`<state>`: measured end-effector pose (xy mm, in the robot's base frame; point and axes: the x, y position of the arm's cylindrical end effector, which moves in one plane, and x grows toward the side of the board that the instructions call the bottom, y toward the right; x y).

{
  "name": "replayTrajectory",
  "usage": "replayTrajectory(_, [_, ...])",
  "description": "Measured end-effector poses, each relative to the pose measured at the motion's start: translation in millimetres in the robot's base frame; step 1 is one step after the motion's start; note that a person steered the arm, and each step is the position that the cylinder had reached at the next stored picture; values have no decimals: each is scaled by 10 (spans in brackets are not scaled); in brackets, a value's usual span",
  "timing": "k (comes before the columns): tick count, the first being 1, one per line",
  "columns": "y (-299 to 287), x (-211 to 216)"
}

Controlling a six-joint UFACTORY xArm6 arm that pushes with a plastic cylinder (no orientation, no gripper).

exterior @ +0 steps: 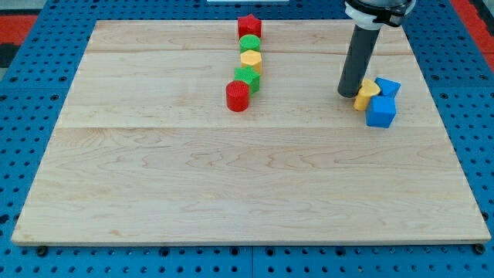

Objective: Push the red circle left to the blue cube

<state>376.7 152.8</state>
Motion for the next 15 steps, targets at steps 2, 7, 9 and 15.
replayTrajectory(2, [-565, 1057])
replayTrajectory(7, [-1701, 128])
replayTrajectory(9, [-1317, 591])
replayTrajectory(15, [-1026, 439])
